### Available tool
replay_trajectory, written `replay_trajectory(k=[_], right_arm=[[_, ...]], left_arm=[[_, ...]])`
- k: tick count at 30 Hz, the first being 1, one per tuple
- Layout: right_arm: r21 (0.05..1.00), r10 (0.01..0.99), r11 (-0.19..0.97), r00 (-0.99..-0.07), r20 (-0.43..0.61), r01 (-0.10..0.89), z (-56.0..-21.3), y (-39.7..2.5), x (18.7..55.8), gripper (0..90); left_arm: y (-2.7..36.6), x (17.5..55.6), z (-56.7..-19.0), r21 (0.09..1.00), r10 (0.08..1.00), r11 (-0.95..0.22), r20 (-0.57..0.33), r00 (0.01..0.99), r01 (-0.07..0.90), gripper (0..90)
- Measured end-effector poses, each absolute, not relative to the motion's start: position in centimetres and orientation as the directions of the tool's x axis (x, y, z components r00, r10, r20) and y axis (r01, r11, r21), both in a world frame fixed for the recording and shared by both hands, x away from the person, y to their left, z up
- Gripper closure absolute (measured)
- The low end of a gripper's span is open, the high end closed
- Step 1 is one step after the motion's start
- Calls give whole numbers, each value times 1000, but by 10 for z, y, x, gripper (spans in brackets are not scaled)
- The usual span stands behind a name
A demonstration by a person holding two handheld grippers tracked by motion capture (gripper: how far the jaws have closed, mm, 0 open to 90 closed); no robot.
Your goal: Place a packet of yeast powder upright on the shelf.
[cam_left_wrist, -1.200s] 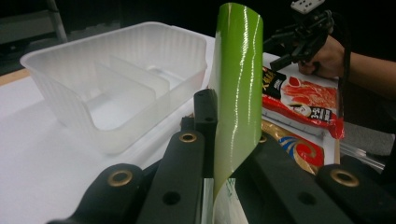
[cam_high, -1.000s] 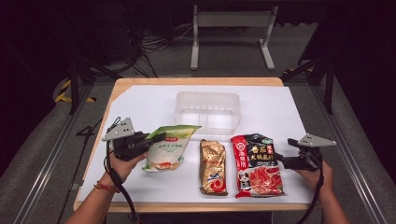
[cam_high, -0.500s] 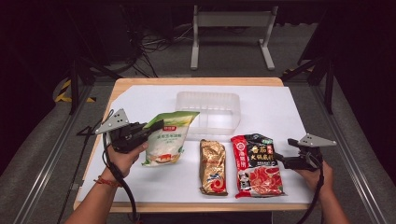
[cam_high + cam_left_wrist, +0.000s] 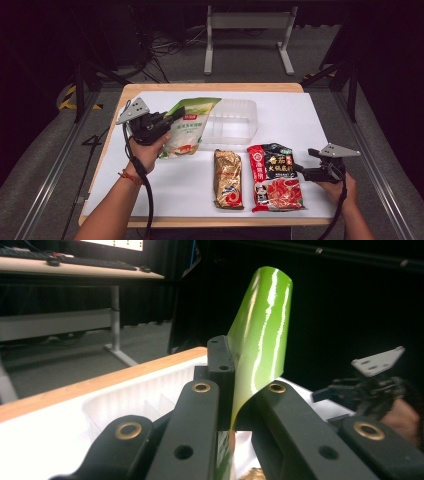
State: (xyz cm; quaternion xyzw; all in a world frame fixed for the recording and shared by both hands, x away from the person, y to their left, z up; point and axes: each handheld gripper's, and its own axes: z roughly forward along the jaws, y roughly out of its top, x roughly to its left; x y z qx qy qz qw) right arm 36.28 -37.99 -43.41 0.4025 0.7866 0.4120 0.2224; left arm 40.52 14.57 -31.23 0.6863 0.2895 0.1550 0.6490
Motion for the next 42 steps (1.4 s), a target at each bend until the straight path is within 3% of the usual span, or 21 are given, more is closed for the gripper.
replay_trajectory(k=[11,22,42], right_arm=[[828,816,336,-577,-18,449,-434,-380,363,140],[826,817,337,-577,-18,452,-434,-380,363,139],[825,815,343,-579,-24,449,-434,-379,363,140]], left_arm=[[128,432,-308,984,630,-20,-124,767,175,900],[111,465,-309,978,674,17,-165,720,209,900],[73,517,-306,974,780,12,-151,607,227,900]])
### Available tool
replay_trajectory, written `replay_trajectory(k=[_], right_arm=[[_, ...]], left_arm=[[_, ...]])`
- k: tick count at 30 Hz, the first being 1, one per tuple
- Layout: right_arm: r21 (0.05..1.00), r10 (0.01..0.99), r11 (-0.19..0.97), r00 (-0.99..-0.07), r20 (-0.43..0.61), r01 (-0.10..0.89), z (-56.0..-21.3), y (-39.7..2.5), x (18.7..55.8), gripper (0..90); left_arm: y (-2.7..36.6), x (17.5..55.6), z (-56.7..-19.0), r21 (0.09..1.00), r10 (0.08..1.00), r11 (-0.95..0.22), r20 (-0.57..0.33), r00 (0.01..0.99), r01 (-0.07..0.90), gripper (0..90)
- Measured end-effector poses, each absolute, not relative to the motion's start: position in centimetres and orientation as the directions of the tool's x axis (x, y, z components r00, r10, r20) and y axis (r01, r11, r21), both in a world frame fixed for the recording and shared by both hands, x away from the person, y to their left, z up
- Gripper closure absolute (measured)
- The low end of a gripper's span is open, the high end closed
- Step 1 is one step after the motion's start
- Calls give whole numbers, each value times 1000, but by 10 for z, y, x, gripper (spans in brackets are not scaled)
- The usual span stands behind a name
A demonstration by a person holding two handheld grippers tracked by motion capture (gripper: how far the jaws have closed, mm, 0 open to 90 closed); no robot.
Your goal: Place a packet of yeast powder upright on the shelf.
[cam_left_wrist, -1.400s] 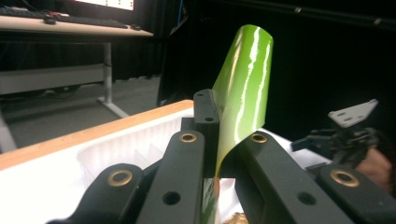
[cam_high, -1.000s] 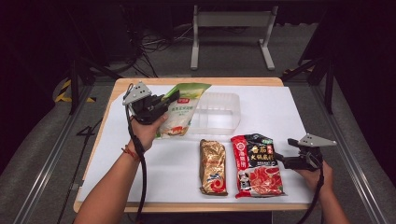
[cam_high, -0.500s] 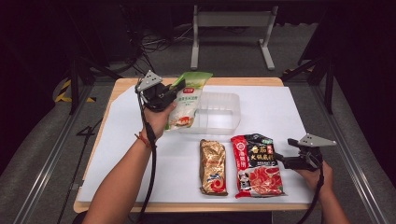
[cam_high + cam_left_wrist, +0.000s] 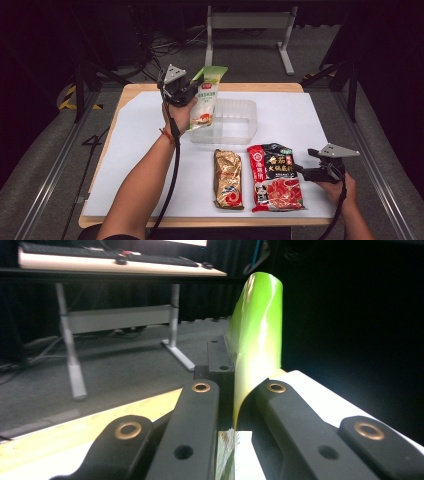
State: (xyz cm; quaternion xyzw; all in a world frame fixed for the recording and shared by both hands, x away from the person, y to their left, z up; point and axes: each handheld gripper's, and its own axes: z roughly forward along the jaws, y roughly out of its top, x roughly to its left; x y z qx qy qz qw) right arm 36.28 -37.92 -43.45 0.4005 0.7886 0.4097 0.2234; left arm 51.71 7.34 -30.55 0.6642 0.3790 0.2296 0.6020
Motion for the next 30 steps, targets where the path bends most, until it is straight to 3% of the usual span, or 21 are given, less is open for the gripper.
replay_trajectory(k=[14,26,30], right_arm=[[825,813,347,-582,-27,446,-435,-379,363,140],[824,812,351,-583,-31,445,-435,-378,362,141],[823,813,352,-581,-34,445,-435,-378,362,141]], left_arm=[[58,545,-311,972,817,37,-163,553,231,900],[62,529,-331,975,757,24,-163,633,222,886],[67,521,-337,981,741,-19,-115,662,191,849]])
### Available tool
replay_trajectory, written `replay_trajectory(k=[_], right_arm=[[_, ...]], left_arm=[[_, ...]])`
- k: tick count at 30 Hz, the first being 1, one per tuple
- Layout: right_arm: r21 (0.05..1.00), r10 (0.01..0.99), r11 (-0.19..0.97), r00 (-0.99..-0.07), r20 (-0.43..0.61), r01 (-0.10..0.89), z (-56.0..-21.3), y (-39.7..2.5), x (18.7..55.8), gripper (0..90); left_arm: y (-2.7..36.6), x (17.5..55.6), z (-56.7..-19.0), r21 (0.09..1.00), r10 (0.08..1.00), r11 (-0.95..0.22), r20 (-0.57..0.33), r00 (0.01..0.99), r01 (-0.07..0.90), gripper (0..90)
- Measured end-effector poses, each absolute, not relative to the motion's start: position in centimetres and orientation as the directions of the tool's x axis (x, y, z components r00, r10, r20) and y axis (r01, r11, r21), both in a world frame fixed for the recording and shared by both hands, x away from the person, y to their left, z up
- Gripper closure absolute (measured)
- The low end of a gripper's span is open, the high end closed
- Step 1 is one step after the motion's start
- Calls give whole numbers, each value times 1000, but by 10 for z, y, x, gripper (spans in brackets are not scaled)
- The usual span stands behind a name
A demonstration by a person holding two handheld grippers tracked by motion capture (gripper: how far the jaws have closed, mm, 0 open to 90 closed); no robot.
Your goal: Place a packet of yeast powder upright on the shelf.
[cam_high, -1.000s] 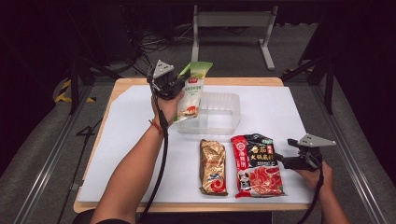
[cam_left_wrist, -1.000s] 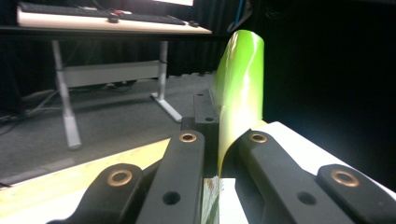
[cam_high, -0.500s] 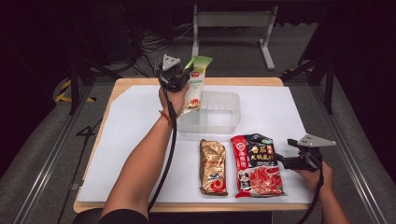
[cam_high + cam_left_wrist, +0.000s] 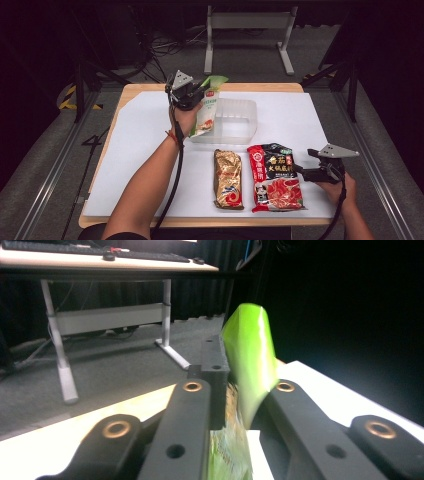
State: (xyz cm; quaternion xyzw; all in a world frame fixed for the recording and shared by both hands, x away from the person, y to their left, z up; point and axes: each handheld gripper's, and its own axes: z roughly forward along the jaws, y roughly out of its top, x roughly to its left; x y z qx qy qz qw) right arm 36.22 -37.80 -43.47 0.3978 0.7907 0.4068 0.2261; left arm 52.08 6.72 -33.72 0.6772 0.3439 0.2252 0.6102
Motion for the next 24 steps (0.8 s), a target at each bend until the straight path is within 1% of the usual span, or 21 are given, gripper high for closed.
replay_trajectory(k=[2,3,4,6,8,9,14,19,24], right_arm=[[823,815,351,-579,-33,446,-435,-378,362,141],[823,815,351,-579,-34,446,-435,-378,362,141],[822,814,353,-580,-35,446,-435,-378,362,141],[822,814,354,-580,-35,446,-435,-378,362,141],[822,813,353,-581,-33,447,-435,-378,362,141],[822,813,353,-581,-33,447,-435,-378,362,141],[821,813,355,-581,-35,447,-435,-377,362,141],[821,813,355,-581,-35,447,-435,-377,362,141],[820,814,355,-580,-35,448,-435,-377,362,141]], left_arm=[[72,519,-338,981,716,-18,-124,687,196,820],[72,519,-338,981,716,-18,-124,687,196,776],[74,517,-340,981,705,-35,-111,700,191,754],[77,513,-341,982,692,-53,-96,716,183,738],[79,508,-342,981,679,-89,-69,731,175,704],[79,508,-342,981,679,-89,-69,731,175,686],[88,496,-349,976,633,-145,-36,773,164,653],[100,482,-357,970,597,-183,-19,802,159,652],[107,469,-370,946,559,-287,35,829,153,715]])
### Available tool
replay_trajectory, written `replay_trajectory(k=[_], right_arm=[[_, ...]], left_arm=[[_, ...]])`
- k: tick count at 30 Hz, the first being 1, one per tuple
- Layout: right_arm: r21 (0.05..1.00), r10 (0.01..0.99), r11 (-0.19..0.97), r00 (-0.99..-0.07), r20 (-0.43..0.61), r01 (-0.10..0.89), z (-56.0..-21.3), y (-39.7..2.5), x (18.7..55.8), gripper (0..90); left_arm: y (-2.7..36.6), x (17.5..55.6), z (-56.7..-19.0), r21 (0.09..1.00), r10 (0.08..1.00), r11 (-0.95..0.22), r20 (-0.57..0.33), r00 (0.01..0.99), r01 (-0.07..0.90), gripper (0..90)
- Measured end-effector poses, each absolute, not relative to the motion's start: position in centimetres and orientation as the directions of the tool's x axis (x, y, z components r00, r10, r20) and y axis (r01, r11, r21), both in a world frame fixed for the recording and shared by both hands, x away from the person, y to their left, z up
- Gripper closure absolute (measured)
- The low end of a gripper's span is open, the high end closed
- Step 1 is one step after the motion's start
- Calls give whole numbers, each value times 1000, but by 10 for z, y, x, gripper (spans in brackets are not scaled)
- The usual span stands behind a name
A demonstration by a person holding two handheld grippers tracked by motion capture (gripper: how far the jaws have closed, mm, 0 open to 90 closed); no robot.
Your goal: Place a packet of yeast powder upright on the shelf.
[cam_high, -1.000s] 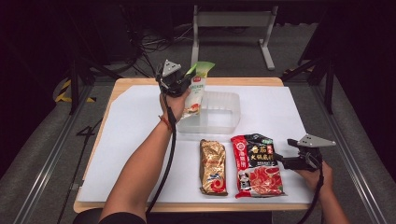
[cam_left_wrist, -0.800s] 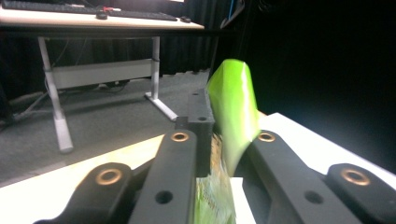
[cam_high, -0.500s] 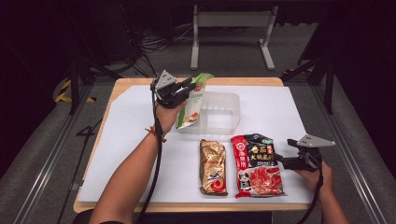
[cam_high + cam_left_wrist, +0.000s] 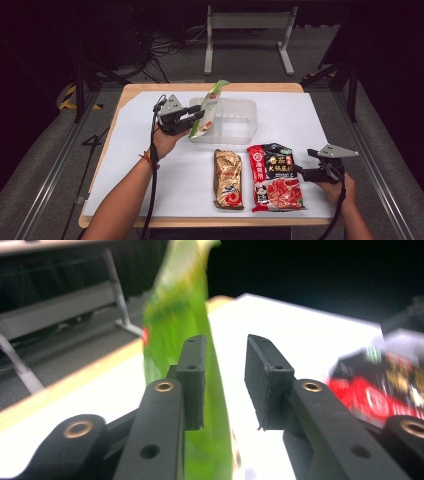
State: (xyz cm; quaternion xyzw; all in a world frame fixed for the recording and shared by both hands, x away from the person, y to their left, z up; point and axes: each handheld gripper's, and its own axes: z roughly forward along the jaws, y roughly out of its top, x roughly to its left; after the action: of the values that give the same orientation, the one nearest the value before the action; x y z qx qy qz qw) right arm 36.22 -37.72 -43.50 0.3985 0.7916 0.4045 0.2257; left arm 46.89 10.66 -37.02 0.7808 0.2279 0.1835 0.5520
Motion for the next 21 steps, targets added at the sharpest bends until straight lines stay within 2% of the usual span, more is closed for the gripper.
replay_trajectory(k=[10,14,21], right_arm=[[821,816,354,-577,-38,447,-435,-377,362,139],[822,816,358,-577,-43,444,-435,-377,361,139],[821,814,358,-580,-41,445,-435,-377,362,139]], left_arm=[[107,460,-396,831,517,-524,138,845,185,791],[108,455,-398,826,532,-538,178,828,168,791],[113,454,-396,818,547,-540,165,820,196,788]])
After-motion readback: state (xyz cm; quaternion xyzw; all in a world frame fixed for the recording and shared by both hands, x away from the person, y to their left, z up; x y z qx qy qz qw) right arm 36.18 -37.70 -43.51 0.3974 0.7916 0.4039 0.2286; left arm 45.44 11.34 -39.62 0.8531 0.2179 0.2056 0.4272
